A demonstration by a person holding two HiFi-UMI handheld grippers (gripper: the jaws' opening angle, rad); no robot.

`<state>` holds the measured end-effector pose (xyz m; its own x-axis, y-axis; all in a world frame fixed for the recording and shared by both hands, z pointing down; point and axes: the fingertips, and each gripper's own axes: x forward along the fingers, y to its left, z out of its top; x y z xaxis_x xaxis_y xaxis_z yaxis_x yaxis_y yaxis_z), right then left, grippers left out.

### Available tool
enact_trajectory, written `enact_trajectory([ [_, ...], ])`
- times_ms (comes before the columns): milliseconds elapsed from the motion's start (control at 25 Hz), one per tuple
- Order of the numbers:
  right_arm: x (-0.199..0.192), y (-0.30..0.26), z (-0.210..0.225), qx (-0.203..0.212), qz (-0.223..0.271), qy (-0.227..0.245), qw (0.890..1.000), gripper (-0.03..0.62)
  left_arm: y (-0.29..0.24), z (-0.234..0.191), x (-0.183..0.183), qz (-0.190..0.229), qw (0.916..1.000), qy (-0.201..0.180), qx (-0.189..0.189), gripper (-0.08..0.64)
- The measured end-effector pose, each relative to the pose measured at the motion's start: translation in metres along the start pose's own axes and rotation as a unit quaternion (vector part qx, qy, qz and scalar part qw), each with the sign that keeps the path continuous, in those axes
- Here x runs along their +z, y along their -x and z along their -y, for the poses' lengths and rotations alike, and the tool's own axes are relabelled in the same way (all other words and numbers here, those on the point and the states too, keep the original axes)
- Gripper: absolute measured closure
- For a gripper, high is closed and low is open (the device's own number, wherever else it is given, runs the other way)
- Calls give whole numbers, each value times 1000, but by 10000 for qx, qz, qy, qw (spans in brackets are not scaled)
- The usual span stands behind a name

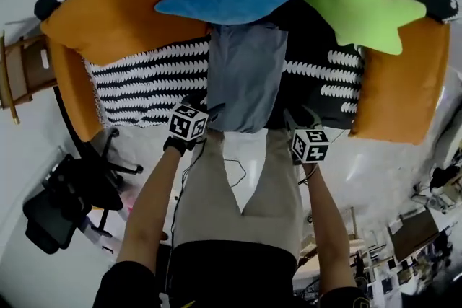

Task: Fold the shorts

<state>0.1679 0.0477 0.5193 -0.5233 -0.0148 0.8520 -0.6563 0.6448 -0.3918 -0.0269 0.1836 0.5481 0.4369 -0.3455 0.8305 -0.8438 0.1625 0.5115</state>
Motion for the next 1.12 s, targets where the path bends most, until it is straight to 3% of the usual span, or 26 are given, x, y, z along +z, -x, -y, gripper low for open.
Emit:
enact_trajectory([
  [200, -21, -51, -18, -545, 54, -773, 9955, 393, -19, -30, 11, -272, 9988, -412, 25, 241],
  [320, -34, -71, -20, -991, -74, -990, 9901, 391, -24, -39, 2, -433, 9989, -160, 50, 241],
  [440, -46, -95, -20, -1123, -103, -1092, 9876, 357, -43, -40, -13, -589, 9982, 61, 123, 241],
  [680, -53, -139, -17, -1345, -59, -636, 9888, 325, -91, -46, -10, -802, 9937, 9, 783, 257],
  [800, -57, -138, -14, -1636, -144, -365, 9858, 354, -92, -50, -10, -659, 9891, 68, 1311, 313],
  [920, -57, -136, -22, -1707, -291, -158, 9848, 382, -85, -45, -16, -598, 9871, 55, 1484, 343],
  [1040, -63, -138, -35, -1555, -790, 370, 9840, 468, -86, -34, -27, -747, 9876, 185, 1367, 501],
  [1080, -66, -139, -41, -1461, -1021, 638, 9819, 548, -88, -30, -28, -737, 9886, 261, 1287, 520],
  [1120, -69, -140, -48, -1363, -1211, 873, 9793, 556, -88, -26, -28, -706, 9897, 336, 1195, 525],
])
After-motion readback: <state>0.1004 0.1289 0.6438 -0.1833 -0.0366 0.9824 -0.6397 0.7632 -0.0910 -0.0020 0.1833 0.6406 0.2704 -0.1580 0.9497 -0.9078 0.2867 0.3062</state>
